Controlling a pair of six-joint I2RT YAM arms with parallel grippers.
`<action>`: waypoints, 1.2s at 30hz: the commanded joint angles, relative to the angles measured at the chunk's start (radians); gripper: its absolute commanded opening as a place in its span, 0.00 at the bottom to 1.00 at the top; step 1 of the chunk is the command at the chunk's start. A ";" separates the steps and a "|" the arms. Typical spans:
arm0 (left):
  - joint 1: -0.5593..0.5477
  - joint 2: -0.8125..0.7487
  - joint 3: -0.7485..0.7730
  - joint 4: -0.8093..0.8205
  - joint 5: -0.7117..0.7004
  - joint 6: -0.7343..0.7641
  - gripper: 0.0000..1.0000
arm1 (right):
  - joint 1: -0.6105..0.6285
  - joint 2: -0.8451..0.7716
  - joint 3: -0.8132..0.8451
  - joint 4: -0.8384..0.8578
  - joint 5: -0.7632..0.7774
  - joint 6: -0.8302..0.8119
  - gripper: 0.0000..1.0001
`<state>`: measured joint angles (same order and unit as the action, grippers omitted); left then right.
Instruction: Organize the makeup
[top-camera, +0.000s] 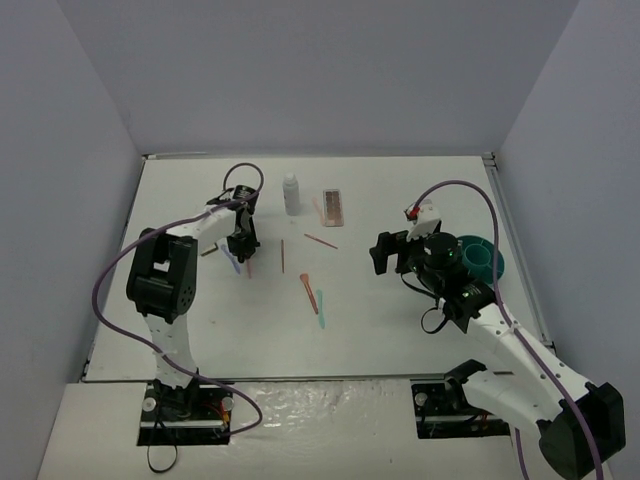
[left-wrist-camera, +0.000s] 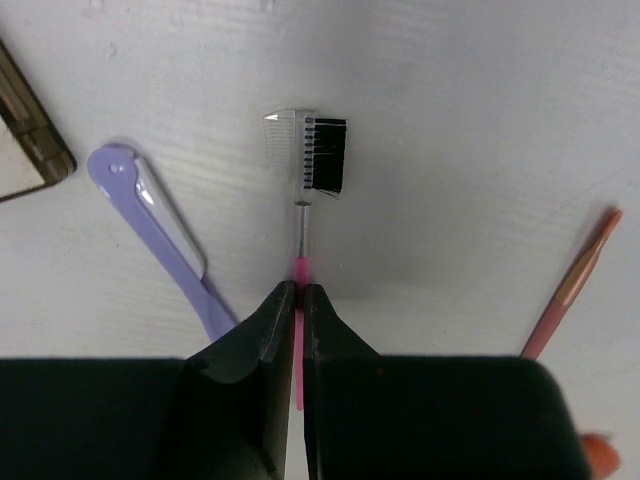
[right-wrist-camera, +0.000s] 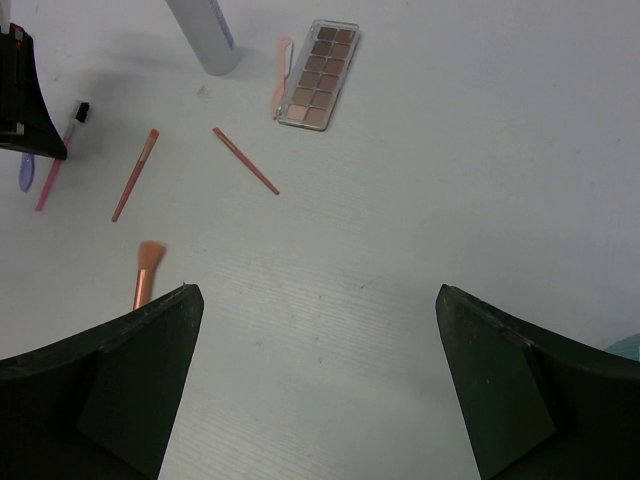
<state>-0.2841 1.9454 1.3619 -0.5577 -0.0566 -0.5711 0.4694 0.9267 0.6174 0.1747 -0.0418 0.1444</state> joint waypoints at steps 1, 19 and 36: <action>-0.036 -0.158 -0.045 0.027 -0.038 0.020 0.00 | 0.000 -0.039 0.048 0.049 -0.011 0.000 1.00; -0.457 -0.762 -0.360 0.610 0.103 0.512 0.00 | 0.003 0.051 0.364 -0.057 -0.454 0.142 0.95; -0.558 -0.764 -0.354 0.721 0.184 0.568 0.00 | 0.043 0.177 0.418 -0.031 -0.493 0.219 0.86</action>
<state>-0.8224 1.1912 0.9848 0.0372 0.1048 -0.0259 0.4994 1.0968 0.9769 0.0643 -0.5222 0.3342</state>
